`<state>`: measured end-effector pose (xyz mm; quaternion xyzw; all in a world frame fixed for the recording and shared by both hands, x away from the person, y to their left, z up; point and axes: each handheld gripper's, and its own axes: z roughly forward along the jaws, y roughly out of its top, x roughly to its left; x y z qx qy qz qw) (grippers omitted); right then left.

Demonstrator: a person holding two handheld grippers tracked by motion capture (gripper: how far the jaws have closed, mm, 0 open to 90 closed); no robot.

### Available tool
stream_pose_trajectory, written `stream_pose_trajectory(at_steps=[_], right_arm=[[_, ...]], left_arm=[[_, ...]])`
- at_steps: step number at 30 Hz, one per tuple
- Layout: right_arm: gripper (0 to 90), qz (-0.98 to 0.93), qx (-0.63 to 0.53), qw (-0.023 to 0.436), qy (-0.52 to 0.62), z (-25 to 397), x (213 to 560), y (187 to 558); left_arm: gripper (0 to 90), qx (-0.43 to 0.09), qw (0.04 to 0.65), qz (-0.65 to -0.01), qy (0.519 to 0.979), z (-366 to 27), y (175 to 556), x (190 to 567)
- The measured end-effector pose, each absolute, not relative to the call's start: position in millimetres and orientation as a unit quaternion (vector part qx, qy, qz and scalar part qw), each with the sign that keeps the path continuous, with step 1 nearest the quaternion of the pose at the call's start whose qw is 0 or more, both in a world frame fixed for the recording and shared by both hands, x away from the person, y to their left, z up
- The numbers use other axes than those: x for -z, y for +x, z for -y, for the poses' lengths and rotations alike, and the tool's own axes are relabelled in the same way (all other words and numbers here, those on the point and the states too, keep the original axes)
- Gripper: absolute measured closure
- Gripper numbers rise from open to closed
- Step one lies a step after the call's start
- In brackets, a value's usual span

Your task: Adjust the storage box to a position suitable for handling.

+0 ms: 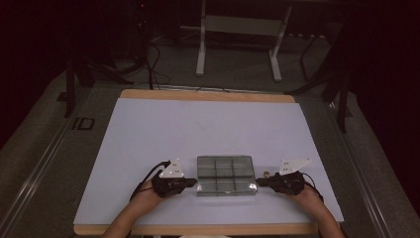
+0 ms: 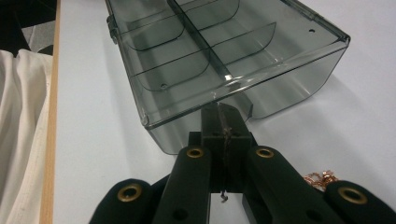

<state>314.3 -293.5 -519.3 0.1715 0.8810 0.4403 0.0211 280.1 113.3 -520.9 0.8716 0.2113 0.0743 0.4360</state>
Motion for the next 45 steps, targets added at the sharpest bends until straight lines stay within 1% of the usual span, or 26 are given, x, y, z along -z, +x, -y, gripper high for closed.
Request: stream_pose_trajectory(at_steps=[3, 6, 10, 11, 13, 14, 15, 16, 18, 19, 22, 24, 25, 28, 33, 38, 40, 45], right_arm=[[90.0, -0.881, -0.44, 0.021, 0.171, 293, 519, 313], [90.0, -0.875, -0.455, 0.009, 0.166, 294, 517, 312], [90.0, -0.878, -0.448, 0.018, 0.166, 290, 513, 313], [89.9, -0.878, -0.449, 0.018, 0.165, 290, 512, 314], [77.5, -0.875, -0.45, 0.029, 0.174, 290, 511, 315], [75.0, -0.873, -0.452, 0.03, 0.18, 291, 511, 316], [74.3, -0.871, -0.456, 0.029, 0.182, 291, 511, 317], [71.0, -0.869, -0.457, 0.033, 0.185, 292, 510, 317], [69.6, -0.868, -0.459, 0.039, 0.187, 292, 509, 317], [67.5, -0.866, -0.46, 0.045, 0.188, 292, 508, 317], [63.8, -0.863, -0.465, 0.053, 0.19, 293, 505, 317], [63.0, -0.86, -0.47, 0.059, 0.188, 293, 503, 317], [61.4, -0.859, -0.472, 0.062, 0.189, 293, 502, 317], [58.6, -0.858, -0.472, 0.071, 0.188, 292, 499, 318], [58.4, -0.855, -0.478, 0.08, 0.186, 290, 496, 318], [58.5, -0.854, -0.48, 0.09, 0.178, 288, 494, 317], [58.7, -0.854, -0.48, 0.092, 0.178, 287, 494, 317], [59.1, -0.852, -0.484, 0.091, 0.18, 285, 493, 319]], left_arm=[[90.0, -0.074, 0.435, -0.212, 0.872, -113, 280, 521], [90.0, -0.069, 0.446, -0.207, 0.868, -112, 279, 518], [90.0, -0.079, 0.441, -0.209, 0.869, -110, 280, 515], [87.4, -0.084, 0.442, -0.212, 0.868, -111, 282, 515], [72.0, -0.083, 0.446, -0.226, 0.862, -113, 284, 515], [70.5, -0.082, 0.448, -0.228, 0.86, -113, 285, 515], [66.4, -0.089, 0.448, -0.231, 0.859, -114, 285, 514], [63.0, -0.09, 0.45, -0.232, 0.858, -114, 286, 514], [61.4, -0.096, 0.45, -0.234, 0.856, -113, 287, 513], [59.8, -0.097, 0.452, -0.235, 0.855, -113, 287, 512], [59.8, -0.109, 0.456, -0.234, 0.852, -113, 288, 509], [59.7, -0.114, 0.462, -0.235, 0.848, -113, 288, 508], [57.0, -0.112, 0.466, -0.235, 0.845, -114, 289, 508], [56.5, -0.117, 0.469, -0.234, 0.843, -114, 289, 506], [56.6, -0.126, 0.472, -0.231, 0.842, -111, 291, 503], [56.9, -0.119, 0.48, -0.232, 0.838, -111, 293, 504], [57.6, -0.123, 0.479, -0.231, 0.838, -111, 293, 504], [57.6, -0.127, 0.481, -0.232, 0.836, -110, 295, 502]])
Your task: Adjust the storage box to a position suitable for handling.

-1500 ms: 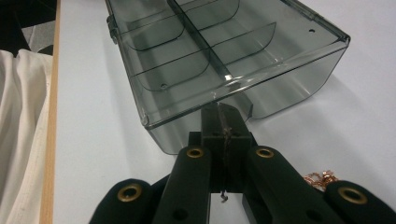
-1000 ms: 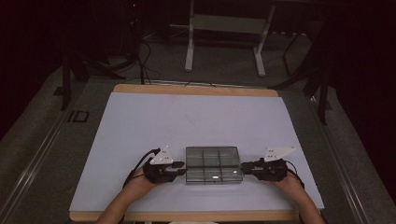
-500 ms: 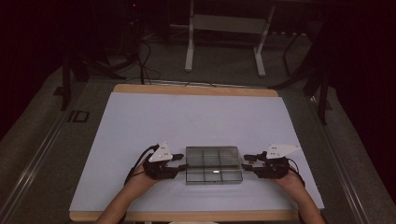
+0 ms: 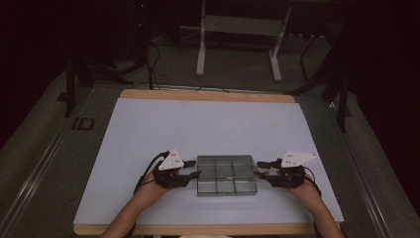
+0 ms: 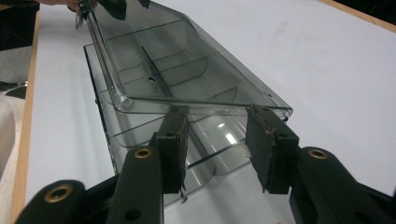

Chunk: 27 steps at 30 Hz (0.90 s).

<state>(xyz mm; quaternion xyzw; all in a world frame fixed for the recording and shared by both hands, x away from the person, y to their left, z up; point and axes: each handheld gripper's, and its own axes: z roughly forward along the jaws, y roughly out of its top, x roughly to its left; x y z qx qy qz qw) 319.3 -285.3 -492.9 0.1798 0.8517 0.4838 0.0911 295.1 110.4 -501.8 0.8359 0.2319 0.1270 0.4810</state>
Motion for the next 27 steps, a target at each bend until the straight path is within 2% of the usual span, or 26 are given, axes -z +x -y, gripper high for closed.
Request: stream_pose_trajectory(at_steps=[7, 27], right_arm=[[59.4, -0.851, -0.485, 0.1, 0.176, 281, 491, 323], [70.3, -0.832, -0.501, 0.142, 0.192, 274, 480, 334]], left_arm=[[59.1, -0.128, 0.479, -0.228, 0.838, -107, 300, 498], [68.0, -0.146, 0.489, -0.263, 0.819, -103, 316, 489]])
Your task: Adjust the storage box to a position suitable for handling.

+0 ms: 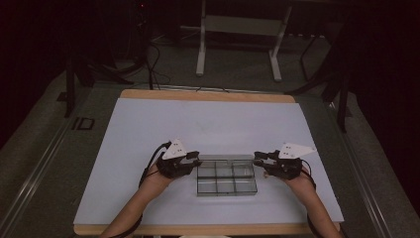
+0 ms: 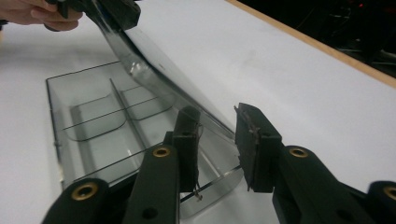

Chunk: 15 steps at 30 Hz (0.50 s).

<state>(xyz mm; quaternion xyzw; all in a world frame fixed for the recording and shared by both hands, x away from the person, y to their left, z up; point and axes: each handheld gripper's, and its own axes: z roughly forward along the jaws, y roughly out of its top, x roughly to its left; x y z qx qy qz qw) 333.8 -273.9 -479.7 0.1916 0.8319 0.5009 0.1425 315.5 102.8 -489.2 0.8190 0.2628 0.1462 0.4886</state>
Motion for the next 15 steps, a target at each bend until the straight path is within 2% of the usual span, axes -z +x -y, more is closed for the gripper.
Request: stream_pose_trajectory(at_steps=[15], right_arm=[[78.3, -0.81, -0.506, 0.179, 0.237, 266, 483, 348]], left_arm=[[76.1, -0.195, 0.481, -0.287, 0.805, -92, 329, 488]])
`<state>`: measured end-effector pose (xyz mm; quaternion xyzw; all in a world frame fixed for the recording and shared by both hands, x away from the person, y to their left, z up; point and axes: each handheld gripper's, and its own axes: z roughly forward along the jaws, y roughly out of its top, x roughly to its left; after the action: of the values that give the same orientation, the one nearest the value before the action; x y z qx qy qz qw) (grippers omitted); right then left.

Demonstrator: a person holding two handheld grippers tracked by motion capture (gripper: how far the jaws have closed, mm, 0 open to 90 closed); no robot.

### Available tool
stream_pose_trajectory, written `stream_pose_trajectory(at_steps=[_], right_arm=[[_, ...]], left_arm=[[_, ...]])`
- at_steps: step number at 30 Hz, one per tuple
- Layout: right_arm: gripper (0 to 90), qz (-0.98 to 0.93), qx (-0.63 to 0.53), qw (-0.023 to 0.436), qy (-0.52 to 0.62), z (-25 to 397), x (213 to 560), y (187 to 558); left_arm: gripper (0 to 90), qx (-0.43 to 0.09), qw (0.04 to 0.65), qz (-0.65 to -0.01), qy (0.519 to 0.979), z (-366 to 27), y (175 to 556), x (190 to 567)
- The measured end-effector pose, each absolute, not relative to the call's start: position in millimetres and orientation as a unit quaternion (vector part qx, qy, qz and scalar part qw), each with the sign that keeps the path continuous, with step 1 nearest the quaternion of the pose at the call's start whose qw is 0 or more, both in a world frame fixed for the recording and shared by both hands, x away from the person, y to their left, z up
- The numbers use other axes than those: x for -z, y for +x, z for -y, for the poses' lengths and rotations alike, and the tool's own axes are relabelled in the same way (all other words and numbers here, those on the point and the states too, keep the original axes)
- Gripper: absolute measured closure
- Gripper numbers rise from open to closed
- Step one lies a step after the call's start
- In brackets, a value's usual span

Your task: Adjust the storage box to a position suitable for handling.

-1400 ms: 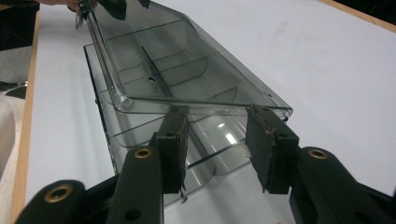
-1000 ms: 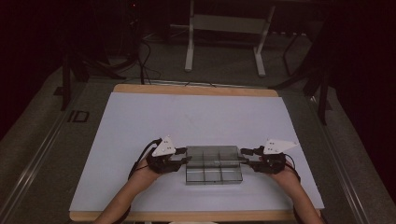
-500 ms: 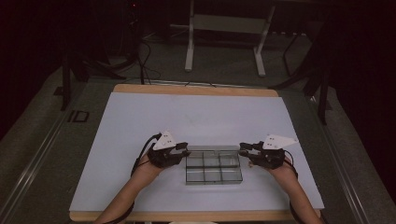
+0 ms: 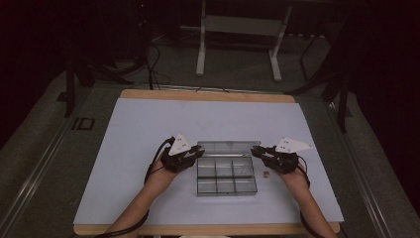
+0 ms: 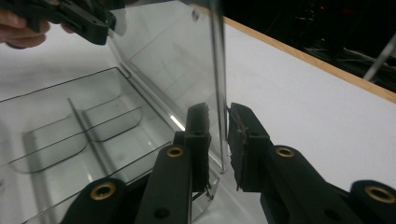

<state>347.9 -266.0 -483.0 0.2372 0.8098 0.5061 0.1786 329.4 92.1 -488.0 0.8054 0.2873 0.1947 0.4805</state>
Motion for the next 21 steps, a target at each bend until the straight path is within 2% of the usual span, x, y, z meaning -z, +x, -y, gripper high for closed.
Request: stream_pose_trajectory(at_steps=[21], right_arm=[[75.7, -0.795, -0.504, 0.177, 0.286, 255, 494, 365]], left_arm=[[77.2, -0.173, 0.499, -0.333, 0.781, -94, 346, 494]])
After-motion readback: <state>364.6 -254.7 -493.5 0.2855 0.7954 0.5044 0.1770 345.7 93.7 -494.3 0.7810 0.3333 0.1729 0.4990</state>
